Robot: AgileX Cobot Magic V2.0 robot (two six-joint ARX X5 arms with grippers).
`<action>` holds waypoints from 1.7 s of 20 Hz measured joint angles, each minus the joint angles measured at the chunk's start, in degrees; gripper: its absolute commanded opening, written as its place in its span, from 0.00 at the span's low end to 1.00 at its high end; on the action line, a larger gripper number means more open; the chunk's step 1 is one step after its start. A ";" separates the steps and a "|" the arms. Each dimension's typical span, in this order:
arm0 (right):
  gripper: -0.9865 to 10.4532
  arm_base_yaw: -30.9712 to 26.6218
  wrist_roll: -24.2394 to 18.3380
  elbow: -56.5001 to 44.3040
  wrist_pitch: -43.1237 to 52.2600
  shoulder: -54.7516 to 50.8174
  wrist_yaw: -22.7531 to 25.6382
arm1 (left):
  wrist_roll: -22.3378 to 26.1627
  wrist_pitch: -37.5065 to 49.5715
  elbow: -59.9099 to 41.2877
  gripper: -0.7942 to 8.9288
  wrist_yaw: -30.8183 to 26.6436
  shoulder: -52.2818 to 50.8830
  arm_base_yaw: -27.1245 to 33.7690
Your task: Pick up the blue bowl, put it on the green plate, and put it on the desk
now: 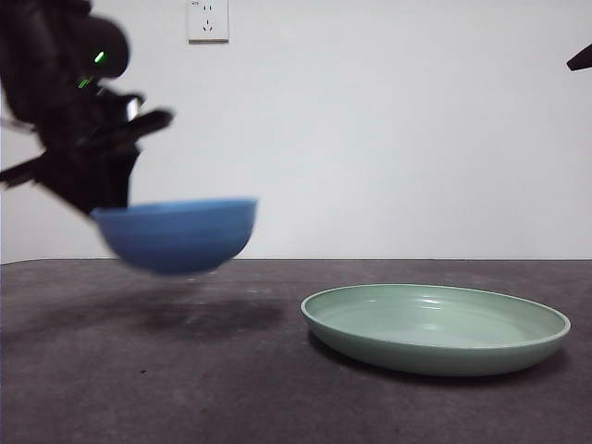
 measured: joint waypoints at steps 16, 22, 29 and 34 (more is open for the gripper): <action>0.64 -0.07 -7.96 4.09 -20.35 -13.00 13.60 | 1.64 -10.38 34.84 0.09 -6.32 28.41 -25.38; 0.64 -0.07 -7.96 4.13 -20.41 -15.67 13.60 | 1.79 -9.97 37.35 0.09 -6.32 33.09 -25.79; 0.64 -0.07 -7.96 4.15 -20.44 -15.67 13.60 | 1.77 -9.01 37.42 0.12 -6.32 33.09 -25.81; 0.64 -0.07 -7.96 4.15 -20.44 -15.67 13.60 | 1.75 -9.70 38.47 0.41 -6.34 33.09 -25.81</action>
